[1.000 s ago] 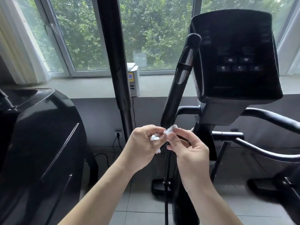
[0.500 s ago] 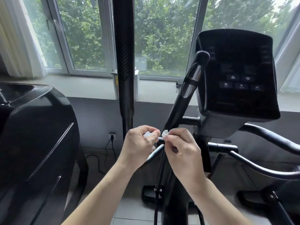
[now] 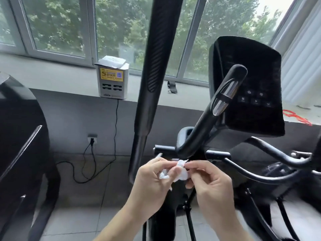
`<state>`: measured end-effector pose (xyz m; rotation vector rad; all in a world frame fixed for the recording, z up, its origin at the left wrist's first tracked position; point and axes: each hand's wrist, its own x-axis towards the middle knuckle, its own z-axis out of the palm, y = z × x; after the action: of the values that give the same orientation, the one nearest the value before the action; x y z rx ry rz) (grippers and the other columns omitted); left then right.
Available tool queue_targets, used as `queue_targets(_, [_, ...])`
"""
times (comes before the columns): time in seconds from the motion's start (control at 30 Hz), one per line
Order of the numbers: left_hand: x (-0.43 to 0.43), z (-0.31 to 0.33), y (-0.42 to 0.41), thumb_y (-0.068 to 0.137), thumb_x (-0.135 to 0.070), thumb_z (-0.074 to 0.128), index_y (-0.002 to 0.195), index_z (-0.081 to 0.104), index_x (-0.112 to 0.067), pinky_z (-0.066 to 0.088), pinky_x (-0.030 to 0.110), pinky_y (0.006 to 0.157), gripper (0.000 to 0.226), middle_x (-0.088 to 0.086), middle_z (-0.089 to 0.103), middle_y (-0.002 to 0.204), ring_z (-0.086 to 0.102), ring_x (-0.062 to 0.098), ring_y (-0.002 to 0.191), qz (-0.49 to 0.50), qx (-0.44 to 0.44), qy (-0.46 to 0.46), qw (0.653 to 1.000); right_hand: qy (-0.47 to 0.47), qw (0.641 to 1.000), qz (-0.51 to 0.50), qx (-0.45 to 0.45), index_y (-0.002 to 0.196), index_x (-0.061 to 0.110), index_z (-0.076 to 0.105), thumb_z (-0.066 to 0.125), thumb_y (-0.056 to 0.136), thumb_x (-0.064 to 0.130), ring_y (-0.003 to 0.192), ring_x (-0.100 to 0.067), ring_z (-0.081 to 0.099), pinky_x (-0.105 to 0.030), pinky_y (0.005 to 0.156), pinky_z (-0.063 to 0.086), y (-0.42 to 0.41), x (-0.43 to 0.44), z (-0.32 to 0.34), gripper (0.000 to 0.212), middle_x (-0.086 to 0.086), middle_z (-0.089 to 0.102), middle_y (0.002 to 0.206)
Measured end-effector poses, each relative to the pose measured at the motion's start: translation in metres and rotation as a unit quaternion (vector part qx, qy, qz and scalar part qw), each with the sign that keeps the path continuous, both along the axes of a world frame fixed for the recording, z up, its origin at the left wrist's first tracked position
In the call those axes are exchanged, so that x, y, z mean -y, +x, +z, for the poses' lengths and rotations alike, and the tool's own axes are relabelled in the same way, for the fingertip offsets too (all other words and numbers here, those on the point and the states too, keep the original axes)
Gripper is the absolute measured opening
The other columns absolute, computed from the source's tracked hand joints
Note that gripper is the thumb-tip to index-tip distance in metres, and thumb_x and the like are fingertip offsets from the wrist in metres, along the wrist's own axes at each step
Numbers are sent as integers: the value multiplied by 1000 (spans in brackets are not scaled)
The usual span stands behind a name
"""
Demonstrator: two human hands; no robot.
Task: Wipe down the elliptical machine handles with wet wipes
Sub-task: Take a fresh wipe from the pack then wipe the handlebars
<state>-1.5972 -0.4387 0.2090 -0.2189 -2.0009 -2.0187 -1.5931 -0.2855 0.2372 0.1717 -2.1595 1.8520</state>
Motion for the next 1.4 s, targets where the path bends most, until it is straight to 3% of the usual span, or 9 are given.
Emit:
queue_targets(0.13, [-4, -8, -16, 96, -23, 72, 96, 76, -33, 49, 15, 57, 10, -11, 72, 73, 60, 3, 56, 36, 69, 86, 993, 47, 990, -135, -10, 98, 18, 70, 67, 96, -1, 78, -16, 75, -33, 69, 59, -8, 6, 5, 20, 2, 76, 82])
queue_targets(0.23, [-14, -9, -33, 98, -31, 68, 103, 75, -28, 51, 17, 58, 9, -5, 76, 83, 64, 6, 64, 66, 103, 168, 978, 42, 987, -153, -4, 109, 19, 67, 65, 96, -5, 84, -18, 76, -28, 66, 59, -12, 10, 7, 27, 6, 74, 99])
queue_targets(0.37, [-22, -3, -60, 100, -29, 67, 105, 77, -25, 53, 20, 61, 12, -1, 77, 86, 69, 11, 73, 67, 139, 248, 956, 42, 987, -155, 1, 113, 18, 68, 64, 95, -8, 84, -20, 76, -25, 64, 58, -14, 20, 15, 31, -1, 75, 103])
queue_targets(0.57, [-25, 0, -53, 100, -22, 66, 95, 74, -35, 49, 14, 73, 16, -7, 75, 93, 69, 5, 85, 66, 57, 135, 987, 68, 988, -139, -5, 109, 18, 72, 64, 95, -7, 83, -17, 75, -23, 66, 58, -11, 20, 30, 29, -4, 77, 94])
queue_targets(0.77, [-36, 1, -43, 98, -14, 69, 96, 75, -20, 48, 18, 76, 9, -6, 67, 90, 64, 14, 88, 105, -82, 96, 986, 51, 990, -131, -3, 108, 13, 71, 63, 94, -11, 82, -22, 75, -25, 66, 58, -16, 20, 30, 29, -5, 78, 91])
queue_targets(0.9, [-30, -34, -59, 99, -17, 66, 96, 73, -25, 54, 33, 80, 11, -8, 69, 91, 66, 10, 88, 132, 25, 118, 984, 60, 989, -135, -2, 108, 15, 70, 62, 94, -11, 80, -23, 75, -24, 64, 56, -19, 17, 25, 30, -5, 77, 95])
queue_targets(1.07, [-25, -11, -54, 99, -22, 67, 99, 73, -22, 49, 16, 77, 6, -6, 70, 93, 67, 11, 90, 125, -11, 173, 977, 62, 990, -125, -5, 107, 15, 69, 61, 95, -12, 79, -24, 75, -26, 65, 57, -20, 14, 24, 31, -5, 77, 94])
queue_targets(1.23, [-32, -28, -67, 100, -23, 67, 98, 74, -24, 58, 45, 74, 7, -9, 68, 90, 67, 17, 88, 94, -17, 105, 990, 63, 991, -121, -5, 106, 17, 69, 59, 94, -14, 78, -24, 74, -27, 65, 57, -20, 15, 22, 35, -4, 77, 95])
queue_targets(1.4, [-26, -1, -58, 100, -27, 66, 96, 72, -26, 56, 33, 74, 8, -6, 72, 82, 67, 11, 75, 77, 11, 168, 983, 72, 991, -115, -1, 106, 13, 70, 59, 94, -14, 77, -20, 74, -24, 64, 56, -19, 15, 27, 31, -6, 77, 91])
